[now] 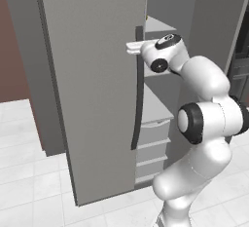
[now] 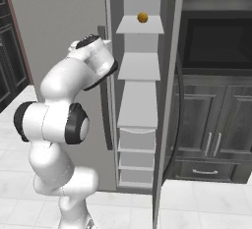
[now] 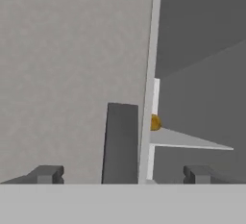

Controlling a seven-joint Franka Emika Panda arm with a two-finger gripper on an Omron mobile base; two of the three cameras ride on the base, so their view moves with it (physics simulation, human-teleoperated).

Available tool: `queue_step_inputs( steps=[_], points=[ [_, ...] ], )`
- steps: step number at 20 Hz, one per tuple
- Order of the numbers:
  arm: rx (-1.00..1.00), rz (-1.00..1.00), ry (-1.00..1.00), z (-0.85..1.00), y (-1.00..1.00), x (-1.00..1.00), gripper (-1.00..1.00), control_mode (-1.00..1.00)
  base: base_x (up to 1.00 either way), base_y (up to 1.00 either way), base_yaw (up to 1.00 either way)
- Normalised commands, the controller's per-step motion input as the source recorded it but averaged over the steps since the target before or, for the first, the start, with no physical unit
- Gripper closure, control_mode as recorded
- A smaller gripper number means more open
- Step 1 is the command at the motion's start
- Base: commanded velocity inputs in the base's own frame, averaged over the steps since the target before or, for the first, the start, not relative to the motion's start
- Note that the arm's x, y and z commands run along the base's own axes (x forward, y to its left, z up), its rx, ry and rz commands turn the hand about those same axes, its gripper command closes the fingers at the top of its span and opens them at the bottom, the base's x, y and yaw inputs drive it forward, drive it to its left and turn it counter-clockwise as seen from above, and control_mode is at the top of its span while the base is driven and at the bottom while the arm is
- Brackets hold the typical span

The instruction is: Pick up the frozen fish from the freezer, place it on any shelf in the fridge, and close the fridge and freezer doors when done.

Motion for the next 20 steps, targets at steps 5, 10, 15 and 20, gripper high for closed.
queue_step_inputs(
  steps=[5,10,15,20],
  points=[
    [0.01,0.01,0.08,1.00,0.12,-0.96,-1.00,-1.00,0.00,0.00,0.00],
    [0.01,0.00,0.18,1.00,0.09,-1.00,-1.00,-1.00,0.00,0.00,0.00],
    [0.00,0.00,0.31,1.00,0.18,-1.00,-1.00,-1.00,0.00,0.00,0.00],
    [0.02,0.01,0.44,1.00,0.01,-1.00,-1.00,-1.00,0.00,0.00,0.00]
  ],
)
